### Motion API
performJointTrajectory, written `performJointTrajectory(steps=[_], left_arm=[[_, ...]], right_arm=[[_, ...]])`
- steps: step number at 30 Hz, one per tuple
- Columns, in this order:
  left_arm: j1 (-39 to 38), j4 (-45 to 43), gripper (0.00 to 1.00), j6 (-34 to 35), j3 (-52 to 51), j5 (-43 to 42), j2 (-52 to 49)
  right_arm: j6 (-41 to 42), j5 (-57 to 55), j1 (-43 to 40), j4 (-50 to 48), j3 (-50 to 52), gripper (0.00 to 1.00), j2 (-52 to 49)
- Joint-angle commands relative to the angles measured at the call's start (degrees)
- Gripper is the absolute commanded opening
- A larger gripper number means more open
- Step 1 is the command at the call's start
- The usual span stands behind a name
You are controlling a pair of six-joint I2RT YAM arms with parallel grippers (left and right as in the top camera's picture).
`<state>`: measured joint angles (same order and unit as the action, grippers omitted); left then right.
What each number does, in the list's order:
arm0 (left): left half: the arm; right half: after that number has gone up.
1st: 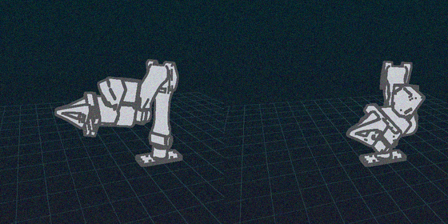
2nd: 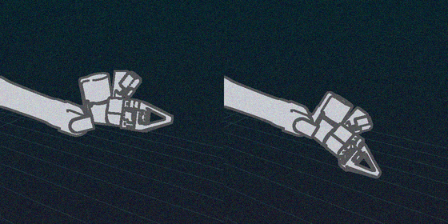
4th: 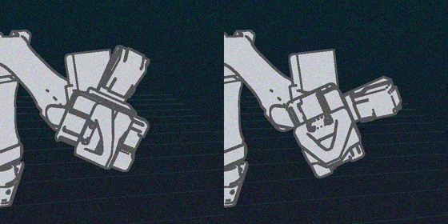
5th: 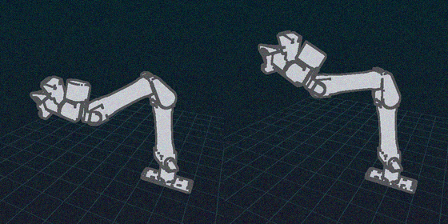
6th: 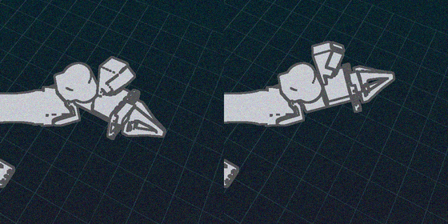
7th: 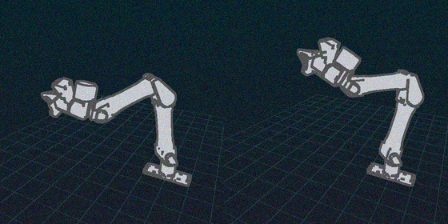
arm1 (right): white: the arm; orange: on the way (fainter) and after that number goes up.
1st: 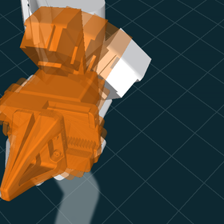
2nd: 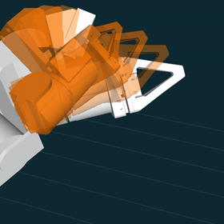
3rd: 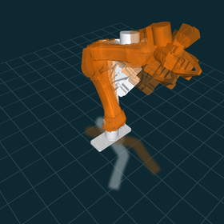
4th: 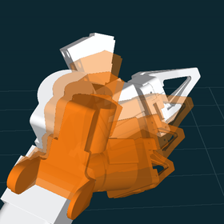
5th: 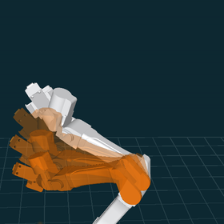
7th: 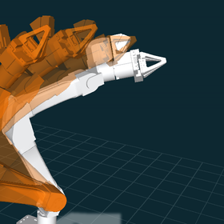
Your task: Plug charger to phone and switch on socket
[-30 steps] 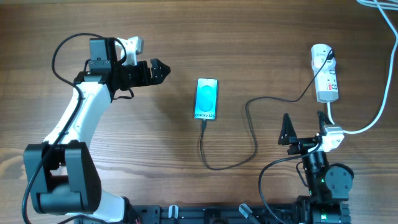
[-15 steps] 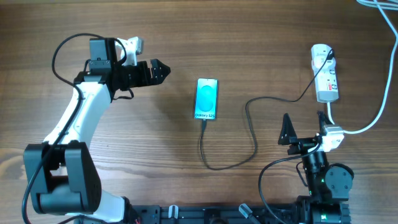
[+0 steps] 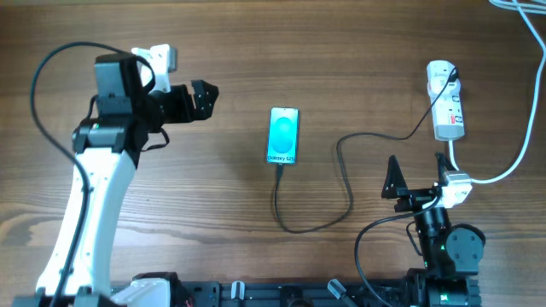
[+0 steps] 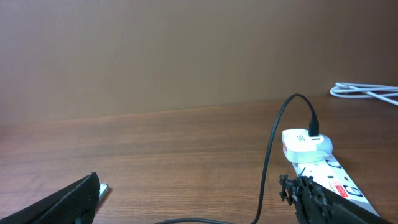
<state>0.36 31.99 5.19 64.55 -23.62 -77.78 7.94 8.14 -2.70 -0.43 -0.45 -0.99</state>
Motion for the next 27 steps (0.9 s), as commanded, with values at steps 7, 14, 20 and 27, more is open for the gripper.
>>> performJointTrajectory(steps=[7,14,20,27], left_arm=[[-0.3,-14.6,1.00,-5.0,-15.5,4.2,9.4],[-0.1,-30.8,1.00,-5.0,-31.9,4.2,17.0],[-0.1,-41.1,1.00,-5.0,-46.4,4.2,25.4],[-0.1,-41.2,1.00,-5.0,-56.0,4.7,34.1]], right_arm=[[1.2,0.7,0.2,-0.2,0.2,1.00,0.8],[1.2,0.7,0.2,-0.2,0.2,1.00,0.8],[1.2,0.7,0.2,-0.2,0.2,1.00,0.8],[1.2,0.7,0.2,-0.2,0.2,1.00,0.8]])
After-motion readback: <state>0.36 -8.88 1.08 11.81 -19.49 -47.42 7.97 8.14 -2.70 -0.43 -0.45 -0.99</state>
